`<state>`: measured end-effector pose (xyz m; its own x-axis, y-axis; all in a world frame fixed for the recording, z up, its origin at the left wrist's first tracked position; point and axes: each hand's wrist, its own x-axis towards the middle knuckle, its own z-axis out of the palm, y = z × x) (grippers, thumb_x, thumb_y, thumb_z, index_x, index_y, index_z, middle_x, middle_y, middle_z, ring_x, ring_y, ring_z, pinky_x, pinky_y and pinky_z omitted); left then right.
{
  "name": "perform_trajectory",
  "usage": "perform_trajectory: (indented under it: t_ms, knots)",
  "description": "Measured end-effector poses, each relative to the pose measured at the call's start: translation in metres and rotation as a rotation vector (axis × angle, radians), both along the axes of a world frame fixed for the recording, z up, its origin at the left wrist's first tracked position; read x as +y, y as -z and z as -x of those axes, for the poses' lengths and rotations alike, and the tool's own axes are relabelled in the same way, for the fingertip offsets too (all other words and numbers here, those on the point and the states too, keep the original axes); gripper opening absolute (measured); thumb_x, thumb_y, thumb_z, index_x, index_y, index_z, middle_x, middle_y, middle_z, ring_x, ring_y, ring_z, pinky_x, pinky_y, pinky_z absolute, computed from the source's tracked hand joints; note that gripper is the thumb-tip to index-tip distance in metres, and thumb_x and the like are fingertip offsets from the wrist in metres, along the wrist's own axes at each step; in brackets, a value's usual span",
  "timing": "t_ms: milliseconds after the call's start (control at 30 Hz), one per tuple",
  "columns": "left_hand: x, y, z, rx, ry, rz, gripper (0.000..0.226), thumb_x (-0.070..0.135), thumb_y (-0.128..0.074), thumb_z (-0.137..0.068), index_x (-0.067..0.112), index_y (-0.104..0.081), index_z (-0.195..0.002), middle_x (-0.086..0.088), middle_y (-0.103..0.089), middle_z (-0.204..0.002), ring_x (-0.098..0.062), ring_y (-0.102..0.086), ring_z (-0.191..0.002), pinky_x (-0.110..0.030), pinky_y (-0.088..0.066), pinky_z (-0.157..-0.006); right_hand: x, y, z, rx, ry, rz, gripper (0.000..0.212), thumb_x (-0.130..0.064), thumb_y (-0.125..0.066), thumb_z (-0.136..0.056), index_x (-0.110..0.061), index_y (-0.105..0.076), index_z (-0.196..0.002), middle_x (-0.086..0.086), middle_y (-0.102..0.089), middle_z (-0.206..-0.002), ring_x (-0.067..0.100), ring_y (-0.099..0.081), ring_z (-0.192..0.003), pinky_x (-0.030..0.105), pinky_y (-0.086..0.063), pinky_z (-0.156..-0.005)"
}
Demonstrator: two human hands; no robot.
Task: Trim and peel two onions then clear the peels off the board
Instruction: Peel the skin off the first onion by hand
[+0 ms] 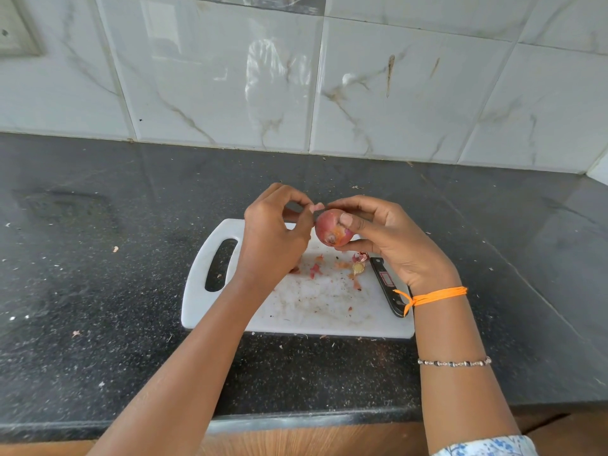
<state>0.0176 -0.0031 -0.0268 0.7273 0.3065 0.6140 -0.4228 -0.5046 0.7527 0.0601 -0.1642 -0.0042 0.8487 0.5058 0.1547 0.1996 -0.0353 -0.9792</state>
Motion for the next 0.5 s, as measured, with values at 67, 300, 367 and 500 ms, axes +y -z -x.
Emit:
perform_trajectory:
  t_ms: [67, 300, 367, 500]
  knots:
    - [0.0022, 0.0007, -0.0010, 0.042, -0.046, 0.038, 0.013, 0.007, -0.067, -0.084, 0.017, -0.063, -0.077, 0.004, -0.063, -0.084, -0.012, -0.067, -0.070, -0.031, -0.057, -0.062, -0.0012, -0.0012, 0.0008, 0.025, -0.029, -0.053, 0.027, -0.022, -0.064, -0.076, -0.014, -0.067, -0.102, 0.004, -0.069, -0.099, 0.016, -0.069, -0.089, 0.025, -0.057, -0.068]
    - [0.0016, -0.0010, 0.0021, 0.172, 0.139, 0.181, 0.025, 0.000, -0.055, -0.090, 0.016, -0.068, -0.103, 0.003, -0.070, -0.099, -0.008, -0.069, -0.081, -0.028, -0.058, -0.073, 0.0031, -0.0003, -0.0005, 0.056, 0.047, -0.139, 0.006, -0.010, -0.059, -0.088, -0.013, -0.057, -0.093, 0.006, -0.063, -0.093, 0.019, -0.069, -0.082, 0.032, -0.059, -0.067]
    - [-0.0006, -0.0050, 0.0050, 0.217, 0.229, 0.314, 0.015, 0.014, -0.060, -0.091, 0.014, -0.068, -0.103, -0.001, -0.071, -0.095, -0.011, -0.070, -0.083, -0.036, -0.060, -0.070, 0.0048, 0.0004, -0.0010, 0.053, 0.085, -0.149, 0.006, -0.013, -0.059, -0.089, -0.013, -0.054, -0.089, 0.003, -0.063, -0.087, 0.020, -0.070, -0.080, 0.032, -0.059, -0.065]
    - [-0.0027, -0.0036, 0.0039, 0.299, 0.245, 0.293, 0.038, 0.023, -0.080, -0.072, 0.016, -0.068, -0.107, 0.003, -0.071, -0.097, -0.013, -0.071, -0.080, -0.037, -0.060, -0.072, 0.0064, 0.0016, -0.0016, 0.025, 0.112, -0.161, 0.006, -0.015, -0.058, -0.091, -0.012, -0.054, -0.089, 0.007, -0.067, -0.085, 0.022, -0.069, -0.082, 0.033, -0.059, -0.068]
